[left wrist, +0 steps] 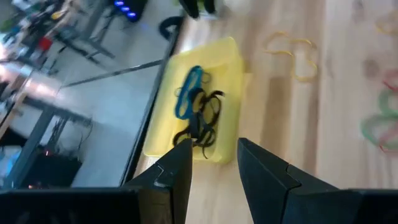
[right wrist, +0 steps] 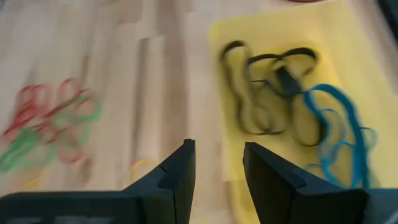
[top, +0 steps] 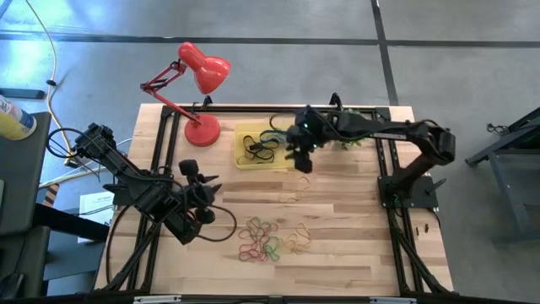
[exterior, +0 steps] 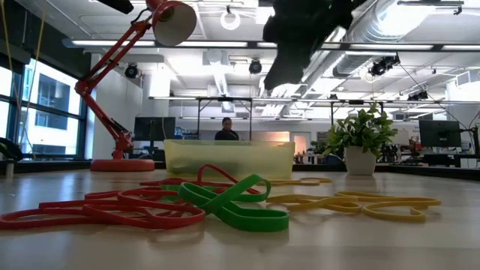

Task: Pick and place rubber bands into bin
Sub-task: Put the red rubber band into the yellow container

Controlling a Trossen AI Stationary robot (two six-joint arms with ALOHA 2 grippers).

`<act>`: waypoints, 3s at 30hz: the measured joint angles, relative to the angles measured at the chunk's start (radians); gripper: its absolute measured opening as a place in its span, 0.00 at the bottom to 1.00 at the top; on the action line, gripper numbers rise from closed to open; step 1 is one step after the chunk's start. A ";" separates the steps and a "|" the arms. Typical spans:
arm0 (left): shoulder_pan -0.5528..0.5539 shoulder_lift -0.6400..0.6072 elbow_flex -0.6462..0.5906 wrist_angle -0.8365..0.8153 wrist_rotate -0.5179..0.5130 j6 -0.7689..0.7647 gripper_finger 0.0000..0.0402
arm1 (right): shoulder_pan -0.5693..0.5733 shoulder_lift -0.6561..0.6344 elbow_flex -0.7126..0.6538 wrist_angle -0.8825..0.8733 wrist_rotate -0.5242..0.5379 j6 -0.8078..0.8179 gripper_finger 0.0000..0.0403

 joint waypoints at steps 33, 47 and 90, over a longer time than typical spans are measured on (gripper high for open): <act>0.450 0.329 0.000 0.604 1.078 1.063 0.29 | 0.587 -0.102 -0.068 -0.211 0.375 0.448 0.31; 0.485 0.366 -0.074 0.783 1.093 1.025 0.29 | 0.761 -0.474 -0.576 0.161 0.731 0.863 0.27; 0.443 0.470 -0.257 1.056 1.168 0.926 0.29 | 0.637 -0.502 -0.754 0.437 0.731 0.784 0.20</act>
